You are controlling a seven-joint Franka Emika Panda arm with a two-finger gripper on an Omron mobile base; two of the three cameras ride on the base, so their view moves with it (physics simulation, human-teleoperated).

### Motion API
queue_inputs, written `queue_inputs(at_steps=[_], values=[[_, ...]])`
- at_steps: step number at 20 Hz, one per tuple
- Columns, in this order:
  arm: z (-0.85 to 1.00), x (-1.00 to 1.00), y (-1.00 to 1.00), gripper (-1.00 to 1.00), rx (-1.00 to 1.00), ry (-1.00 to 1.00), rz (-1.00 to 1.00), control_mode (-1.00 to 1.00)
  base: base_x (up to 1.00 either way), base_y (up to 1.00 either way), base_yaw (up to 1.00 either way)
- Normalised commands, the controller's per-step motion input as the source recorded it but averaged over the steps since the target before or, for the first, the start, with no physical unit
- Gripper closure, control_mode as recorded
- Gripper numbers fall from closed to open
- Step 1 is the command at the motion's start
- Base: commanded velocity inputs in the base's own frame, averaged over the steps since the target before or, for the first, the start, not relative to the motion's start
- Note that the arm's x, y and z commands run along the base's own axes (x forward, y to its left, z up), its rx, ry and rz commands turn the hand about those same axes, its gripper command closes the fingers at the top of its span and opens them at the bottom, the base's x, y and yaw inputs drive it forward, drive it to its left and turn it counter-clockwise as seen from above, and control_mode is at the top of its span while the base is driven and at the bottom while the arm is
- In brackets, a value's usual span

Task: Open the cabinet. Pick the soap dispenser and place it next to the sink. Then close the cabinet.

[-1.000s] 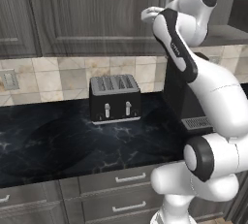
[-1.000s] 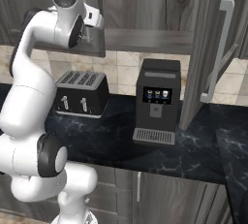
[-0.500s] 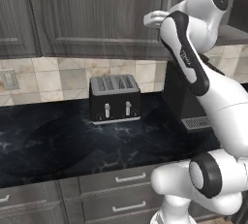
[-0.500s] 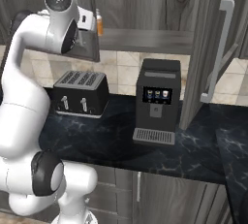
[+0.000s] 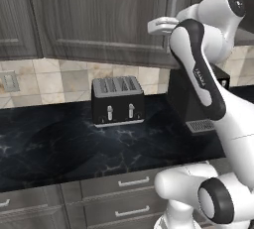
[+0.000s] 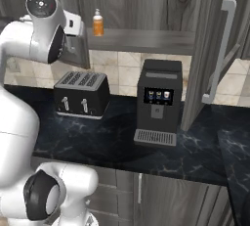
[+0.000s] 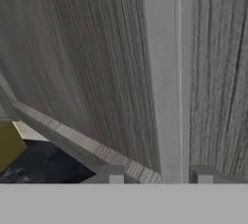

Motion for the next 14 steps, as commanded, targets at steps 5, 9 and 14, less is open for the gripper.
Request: queue_inputs(at_steps=[5,9,14], values=[[0.0,-0.74,0.97,1.0,-0.03,0.0,0.02,-1.0,0.0,0.0,0.0],[0.0,-0.8,1.0,1.0,-0.03,0.0,0.0,-1.0,0.0,0.0,0.0],[0.0,-0.78,1.0,1.0,-0.04,0.0,0.0,-1.0,0.0,0.0,0.0]])
